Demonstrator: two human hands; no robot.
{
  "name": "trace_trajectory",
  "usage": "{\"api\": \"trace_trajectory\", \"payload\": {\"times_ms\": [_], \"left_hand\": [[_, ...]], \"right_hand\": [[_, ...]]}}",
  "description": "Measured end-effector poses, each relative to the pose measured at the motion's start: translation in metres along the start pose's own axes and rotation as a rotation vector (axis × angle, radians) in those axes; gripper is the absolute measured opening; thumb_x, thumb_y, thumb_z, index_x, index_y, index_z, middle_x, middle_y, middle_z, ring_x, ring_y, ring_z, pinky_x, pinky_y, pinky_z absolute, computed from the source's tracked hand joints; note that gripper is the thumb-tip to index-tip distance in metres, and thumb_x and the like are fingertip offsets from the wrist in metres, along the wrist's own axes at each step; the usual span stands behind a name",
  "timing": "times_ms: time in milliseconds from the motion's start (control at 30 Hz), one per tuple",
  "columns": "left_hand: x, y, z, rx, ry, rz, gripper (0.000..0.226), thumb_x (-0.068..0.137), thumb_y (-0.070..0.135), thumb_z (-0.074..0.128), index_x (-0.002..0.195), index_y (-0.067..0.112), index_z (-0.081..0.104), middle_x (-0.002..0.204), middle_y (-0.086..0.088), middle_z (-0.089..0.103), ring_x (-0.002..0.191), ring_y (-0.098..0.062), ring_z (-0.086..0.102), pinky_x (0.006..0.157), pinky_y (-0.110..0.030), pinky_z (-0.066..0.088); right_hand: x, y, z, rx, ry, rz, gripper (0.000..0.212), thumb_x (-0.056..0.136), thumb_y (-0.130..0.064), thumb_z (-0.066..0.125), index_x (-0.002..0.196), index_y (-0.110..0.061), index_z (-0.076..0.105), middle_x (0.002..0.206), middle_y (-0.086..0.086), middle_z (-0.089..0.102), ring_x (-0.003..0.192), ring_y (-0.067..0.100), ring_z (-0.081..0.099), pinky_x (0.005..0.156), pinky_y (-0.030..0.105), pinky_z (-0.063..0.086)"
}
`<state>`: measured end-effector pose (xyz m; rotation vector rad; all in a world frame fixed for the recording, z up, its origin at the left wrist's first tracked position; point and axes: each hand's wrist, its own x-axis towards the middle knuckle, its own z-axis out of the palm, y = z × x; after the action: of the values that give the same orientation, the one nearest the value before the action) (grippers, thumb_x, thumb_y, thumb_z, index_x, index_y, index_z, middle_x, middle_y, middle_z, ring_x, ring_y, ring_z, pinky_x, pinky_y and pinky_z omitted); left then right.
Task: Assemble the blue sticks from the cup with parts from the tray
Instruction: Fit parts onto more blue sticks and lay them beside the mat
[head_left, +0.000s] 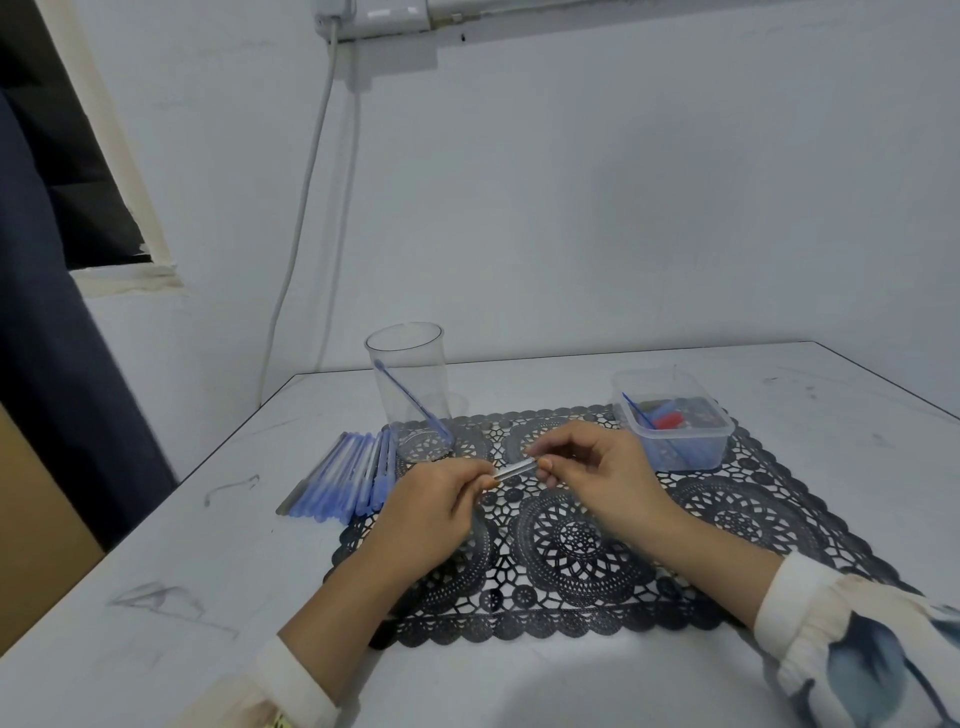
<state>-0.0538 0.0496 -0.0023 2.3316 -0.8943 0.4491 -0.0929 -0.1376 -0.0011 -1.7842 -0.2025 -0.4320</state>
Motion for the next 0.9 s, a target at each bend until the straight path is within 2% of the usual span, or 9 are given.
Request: {"api": "trace_trajectory", "payload": {"times_ms": [100,233,333,500,633,767,833,900], "left_hand": [[0.000,0.001,0.000,0.000,-0.002,-0.018,0.021,0.092,0.022,0.053,0.107,0.019,0.068,0.090,0.006,0.070,0.081,-0.007,0.062,0.078,-0.031,0.052],[-0.001,0.002,0.000,-0.018,0.047,-0.018,0.021,0.091,0.021,0.055,0.106,0.019,0.069,0.090,0.007,0.071,0.079,-0.004,0.061,0.073,-0.015,0.047],[-0.002,0.003,0.000,-0.012,0.062,0.038,0.019,0.089,0.020,0.058,0.104,0.018,0.070,0.089,0.006,0.071,0.079,-0.006,0.062,0.075,-0.020,0.048],[-0.002,0.003,-0.002,0.000,0.058,0.069,0.019,0.090,0.022,0.058,0.103,0.018,0.070,0.087,0.007,0.071,0.078,-0.006,0.062,0.075,-0.023,0.050],[-0.001,0.005,-0.002,0.020,0.055,0.085,0.019,0.090,0.023,0.057,0.104,0.019,0.070,0.086,0.008,0.070,0.076,-0.003,0.059,0.073,-0.020,0.047],[0.000,0.003,-0.004,0.024,0.072,0.078,0.022,0.091,0.023,0.056,0.108,0.017,0.068,0.094,0.007,0.071,0.082,-0.004,0.061,0.079,-0.019,0.047],[0.000,0.003,-0.004,0.030,0.081,0.086,0.022,0.091,0.022,0.056,0.108,0.016,0.069,0.094,0.006,0.071,0.082,-0.007,0.062,0.079,-0.021,0.048],[-0.001,0.003,-0.004,0.025,0.085,0.094,0.021,0.090,0.021,0.058,0.106,0.016,0.069,0.091,0.005,0.071,0.080,-0.006,0.062,0.077,-0.022,0.049]], "right_hand": [[0.000,0.001,0.000,0.032,0.008,-0.008,0.030,0.082,0.009,0.061,0.080,-0.019,0.070,0.071,0.002,0.069,0.067,0.015,0.066,0.071,0.025,0.054],[-0.001,-0.002,0.000,0.079,-0.010,0.019,0.023,0.086,0.005,0.058,0.084,-0.016,0.068,0.068,0.001,0.066,0.062,0.012,0.060,0.062,0.020,0.051],[-0.002,-0.003,0.001,0.051,-0.031,-0.003,0.019,0.090,-0.001,0.055,0.091,-0.018,0.065,0.065,0.005,0.062,0.054,0.010,0.054,0.052,0.018,0.046],[0.000,-0.002,0.001,0.064,-0.042,0.034,0.015,0.093,-0.006,0.049,0.100,-0.013,0.061,0.064,0.009,0.062,0.051,0.013,0.053,0.048,0.018,0.044],[-0.002,0.000,0.004,0.121,-0.084,0.048,0.018,0.097,-0.006,0.041,0.102,-0.011,0.057,0.069,0.013,0.064,0.060,0.023,0.061,0.055,0.026,0.050],[-0.001,0.004,0.000,0.059,-0.064,0.009,0.010,0.094,-0.003,0.046,0.097,-0.003,0.056,0.075,0.019,0.066,0.064,0.025,0.063,0.059,0.031,0.052],[0.000,0.007,-0.002,0.012,-0.064,-0.011,0.009,0.093,-0.003,0.048,0.094,0.000,0.056,0.075,0.017,0.066,0.064,0.023,0.062,0.059,0.029,0.052],[0.000,0.008,-0.003,-0.087,-0.071,-0.040,0.009,0.094,-0.005,0.049,0.092,-0.004,0.058,0.073,0.009,0.065,0.064,0.017,0.062,0.060,0.024,0.052]]}}
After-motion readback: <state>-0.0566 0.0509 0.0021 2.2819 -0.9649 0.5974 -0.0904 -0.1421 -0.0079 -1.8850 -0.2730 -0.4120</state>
